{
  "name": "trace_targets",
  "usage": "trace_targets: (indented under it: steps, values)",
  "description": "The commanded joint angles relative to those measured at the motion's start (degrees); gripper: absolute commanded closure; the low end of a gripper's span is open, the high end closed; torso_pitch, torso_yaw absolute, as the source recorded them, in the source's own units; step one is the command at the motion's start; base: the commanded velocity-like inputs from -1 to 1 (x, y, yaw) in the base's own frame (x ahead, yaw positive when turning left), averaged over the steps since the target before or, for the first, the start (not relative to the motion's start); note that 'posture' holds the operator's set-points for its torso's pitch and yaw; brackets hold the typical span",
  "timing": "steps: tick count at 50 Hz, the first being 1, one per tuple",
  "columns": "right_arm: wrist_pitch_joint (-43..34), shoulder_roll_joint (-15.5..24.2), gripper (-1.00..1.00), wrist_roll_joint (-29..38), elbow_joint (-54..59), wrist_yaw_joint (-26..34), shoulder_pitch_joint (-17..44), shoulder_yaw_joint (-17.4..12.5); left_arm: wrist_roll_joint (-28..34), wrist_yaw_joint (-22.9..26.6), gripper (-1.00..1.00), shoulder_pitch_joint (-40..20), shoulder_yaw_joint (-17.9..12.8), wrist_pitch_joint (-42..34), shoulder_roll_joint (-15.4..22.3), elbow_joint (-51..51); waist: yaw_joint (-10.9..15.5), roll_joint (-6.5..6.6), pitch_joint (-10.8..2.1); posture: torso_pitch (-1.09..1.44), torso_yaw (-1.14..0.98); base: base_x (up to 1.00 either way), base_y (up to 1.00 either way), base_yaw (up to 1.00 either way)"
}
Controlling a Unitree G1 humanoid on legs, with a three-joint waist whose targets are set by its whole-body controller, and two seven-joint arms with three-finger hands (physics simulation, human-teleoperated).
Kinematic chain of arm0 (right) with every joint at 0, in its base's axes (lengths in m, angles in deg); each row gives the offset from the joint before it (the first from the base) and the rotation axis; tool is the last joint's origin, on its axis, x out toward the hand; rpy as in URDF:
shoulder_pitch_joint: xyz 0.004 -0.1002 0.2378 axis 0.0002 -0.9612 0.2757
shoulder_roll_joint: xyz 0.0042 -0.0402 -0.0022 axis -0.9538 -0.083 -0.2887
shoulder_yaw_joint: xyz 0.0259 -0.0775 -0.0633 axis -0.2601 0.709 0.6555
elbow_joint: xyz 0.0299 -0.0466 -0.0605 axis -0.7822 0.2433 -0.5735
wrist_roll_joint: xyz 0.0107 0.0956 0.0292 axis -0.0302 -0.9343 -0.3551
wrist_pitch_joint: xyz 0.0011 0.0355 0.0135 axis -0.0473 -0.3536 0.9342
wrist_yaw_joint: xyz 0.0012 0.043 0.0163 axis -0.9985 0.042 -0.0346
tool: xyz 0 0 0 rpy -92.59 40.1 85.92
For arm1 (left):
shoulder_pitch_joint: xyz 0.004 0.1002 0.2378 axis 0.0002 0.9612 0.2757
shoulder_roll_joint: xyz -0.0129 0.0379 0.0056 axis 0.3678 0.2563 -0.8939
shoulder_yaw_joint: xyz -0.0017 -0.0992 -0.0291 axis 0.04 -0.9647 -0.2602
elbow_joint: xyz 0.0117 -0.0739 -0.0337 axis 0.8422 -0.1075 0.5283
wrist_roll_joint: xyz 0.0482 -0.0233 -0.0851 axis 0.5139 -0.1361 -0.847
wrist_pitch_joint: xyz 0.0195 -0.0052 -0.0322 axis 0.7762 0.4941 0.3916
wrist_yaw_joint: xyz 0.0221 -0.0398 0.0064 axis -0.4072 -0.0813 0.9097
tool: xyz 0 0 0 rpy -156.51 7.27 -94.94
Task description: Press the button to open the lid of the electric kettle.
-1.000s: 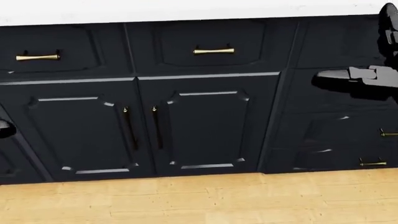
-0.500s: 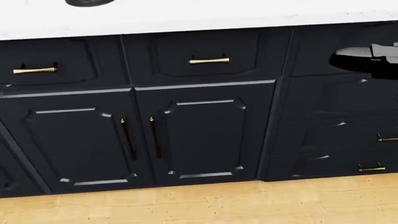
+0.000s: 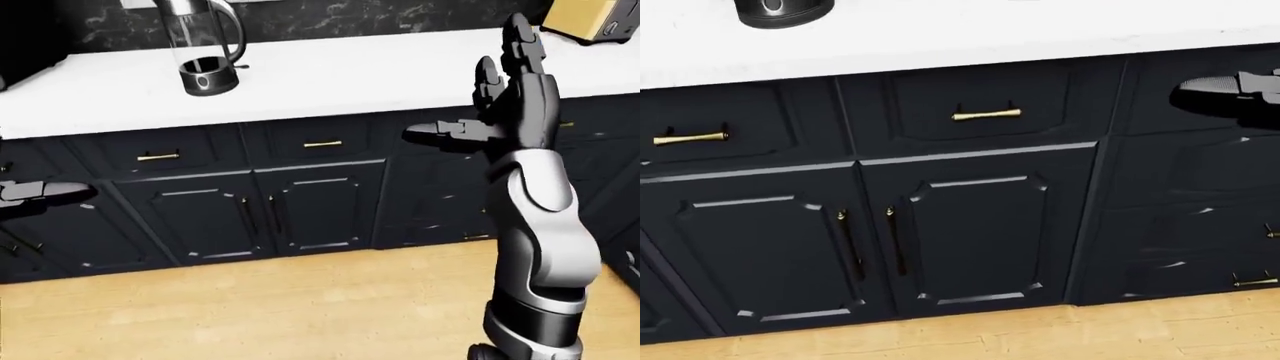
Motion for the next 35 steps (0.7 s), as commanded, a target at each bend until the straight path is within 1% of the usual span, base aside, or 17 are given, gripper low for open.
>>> trace_targets:
  steps: [1, 3, 7, 8, 9, 10, 11, 14, 18, 20, 21, 22, 23, 24, 27, 32, 35]
  values:
    - [1.29, 1.34, -1.0, 0.01, -1.59, -0.21, 1.83, -1.42, 0.0, 0.0, -1.0, -1.35, 0.0, 1.67, 0.89, 1.45, -0.21, 0.23, -0.88, 0.0, 0.0, 0.21, 0.31, 0.0]
    - [1.13, 1.36, -1.0, -0.1, -1.65, -0.27, 1.84, -1.49, -0.01, 0.0, -1.0, -1.38, 0.02, 1.65, 0.93, 1.45, -0.11, -1.21, -1.06, 0.0, 0.0, 0.21, 0.31, 0.0]
    - [1.15, 1.46, -1.0, -0.17, -1.74, -0.23, 1.81, -1.51, 0.05, 0.03, -1.0, -1.34, 0.09, 1.75, 0.91, 1.41, 0.42, -4.09, -0.57, 0.0, 0.0, 0.2, 0.32, 0.0]
    - [1.2, 1.46, -1.0, -0.14, -1.75, -0.23, 1.78, -1.51, 0.05, 0.06, -1.0, -1.32, 0.03, 1.77, 0.92, 1.39, 0.52, -5.26, -0.79, 0.0, 0.0, 0.21, 0.32, 0.0]
    - [1.14, 1.44, -1.0, -0.18, -1.86, -0.23, 1.76, -1.49, 0.04, 0.08, -1.0, -1.32, 0.0, 1.76, 0.94, 1.4, 0.54, -7.17, -1.54, 0.0, 0.0, 0.21, 0.33, 0.0]
    - [1.14, 1.43, -1.0, -0.19, -1.9, -0.23, 1.75, -1.47, 0.06, 0.1, -1.0, -1.31, 0.04, 1.76, 0.95, 1.43, -0.21, -4.9, -0.99, 0.0, 0.0, 0.2, 0.32, 0.0]
    - [1.17, 1.4, -1.0, -0.18, -1.87, -0.22, 1.71, -1.47, 0.08, 0.09, -1.0, -1.32, 0.04, 1.78, 0.93, 1.43, 0.15, -6.3, -1.12, 0.0, 0.0, 0.2, 0.32, 0.0]
    - [1.22, 1.37, -1.0, -0.16, -1.82, -0.19, 1.69, -1.48, 0.21, 0.12, -1.0, -1.25, 0.15, 1.89, 0.88, 1.4, -0.29, -6.25, -1.89, 0.0, 0.0, 0.2, 0.33, 0.0]
    - [1.29, 1.35, -1.0, -0.13, -1.85, -0.15, 1.59, -1.49, 0.26, 0.14, -1.0, -1.27, 0.13, 1.85, 0.84, 1.44, -0.78, -3.72, -0.84, 0.0, 0.0, 0.21, 0.32, 0.0]
    - [1.19, 1.37, -1.0, -0.14, -1.88, -0.19, 1.65, -1.49, 0.25, 0.15, -1.0, -1.35, 0.08, 1.76, 0.91, 1.48, -1.08, -1.32, -1.07, 0.0, 0.0, 0.2, 0.32, 0.0]
    - [1.05, 1.42, -1.0, -0.25, -1.92, -0.23, 1.77, -1.55, 0.28, 0.16, -1.0, -1.35, 0.12, 1.76, 0.9, 1.47, -1.19, 0.7, -1.82, 0.0, 0.0, 0.2, 0.33, 0.0]
    - [1.08, 1.46, -1.0, -0.23, -1.85, -0.24, 1.83, -1.53, 0.33, 0.16, -1.0, -1.33, 0.18, 1.8, 0.88, 1.44, -0.88, 3.5, -2.63, 0.0, 0.0, 0.2, 0.32, 0.0]
    - [1.09, 1.48, -1.0, -0.24, -1.8, -0.25, 1.86, -1.55, 0.34, 0.15, -1.0, -1.4, 0.2, 1.78, 0.9, 1.44, -0.61, 0.62, -1.8, 0.0, 0.0, 0.2, 0.32, 0.0]
    - [1.12, 1.47, -1.0, -0.25, -1.78, -0.25, 1.86, -1.55, 0.32, 0.14, -1.0, -1.47, 0.19, 1.72, 0.93, 1.45, -0.56, 1.4, -1.37, 0.0, 0.0, 0.21, 0.33, 0.0]
    - [1.1, 1.49, -1.0, -0.31, -1.76, -0.3, 1.96, -1.52, 0.38, 0.09, -1.0, -1.58, 0.36, 1.67, 0.93, 1.47, 0.07, -0.22, -1.67, 0.0, 0.0, 0.21, 0.32, 0.0]
    - [1.11, 1.58, -1.0, -0.38, -1.75, -0.34, 1.98, -1.53, 0.37, 0.08, -1.0, -1.62, 0.35, 1.52, 0.96, 1.64, 0.42, -2.66, -1.11, 0.0, 0.0, 0.2, 0.28, 0.0]
    - [1.15, 1.59, -1.0, -0.38, -1.85, -0.32, 1.82, -1.58, 0.48, 0.15, -1.0, -1.43, 0.36, 1.64, 0.87, 1.68, 0.74, -4.74, -1.2, 0.0, 0.0, 0.21, 0.26, 0.0]
